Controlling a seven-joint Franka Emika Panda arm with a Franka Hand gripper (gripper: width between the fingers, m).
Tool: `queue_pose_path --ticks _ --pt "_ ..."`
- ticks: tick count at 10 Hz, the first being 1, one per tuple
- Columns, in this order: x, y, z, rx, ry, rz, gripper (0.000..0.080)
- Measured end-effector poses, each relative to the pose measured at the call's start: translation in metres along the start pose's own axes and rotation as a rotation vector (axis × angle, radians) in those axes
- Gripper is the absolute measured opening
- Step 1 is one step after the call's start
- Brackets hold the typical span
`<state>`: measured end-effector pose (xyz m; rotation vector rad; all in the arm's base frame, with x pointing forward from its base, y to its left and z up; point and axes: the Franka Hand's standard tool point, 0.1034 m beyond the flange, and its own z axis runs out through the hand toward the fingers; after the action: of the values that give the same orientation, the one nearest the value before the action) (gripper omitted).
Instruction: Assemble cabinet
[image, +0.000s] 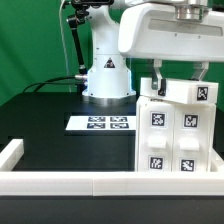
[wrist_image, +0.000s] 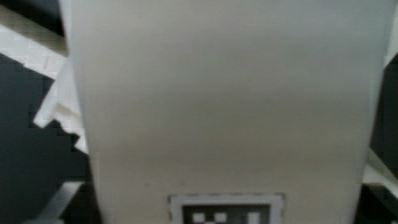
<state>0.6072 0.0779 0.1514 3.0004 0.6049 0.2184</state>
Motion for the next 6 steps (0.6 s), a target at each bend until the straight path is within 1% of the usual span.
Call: queue_pose_path --ticks 2,4,6 --pt "-0.0017 -0.0016 0.0004 0.025 0.016 0.237 0.0560" --pt "0.0000 -0.0014 0.0013 0.049 0.053 0.453 0.0560" --pt "-0.0004 0.0013 0.0015 0.056 0.061 0.643 0.0560"
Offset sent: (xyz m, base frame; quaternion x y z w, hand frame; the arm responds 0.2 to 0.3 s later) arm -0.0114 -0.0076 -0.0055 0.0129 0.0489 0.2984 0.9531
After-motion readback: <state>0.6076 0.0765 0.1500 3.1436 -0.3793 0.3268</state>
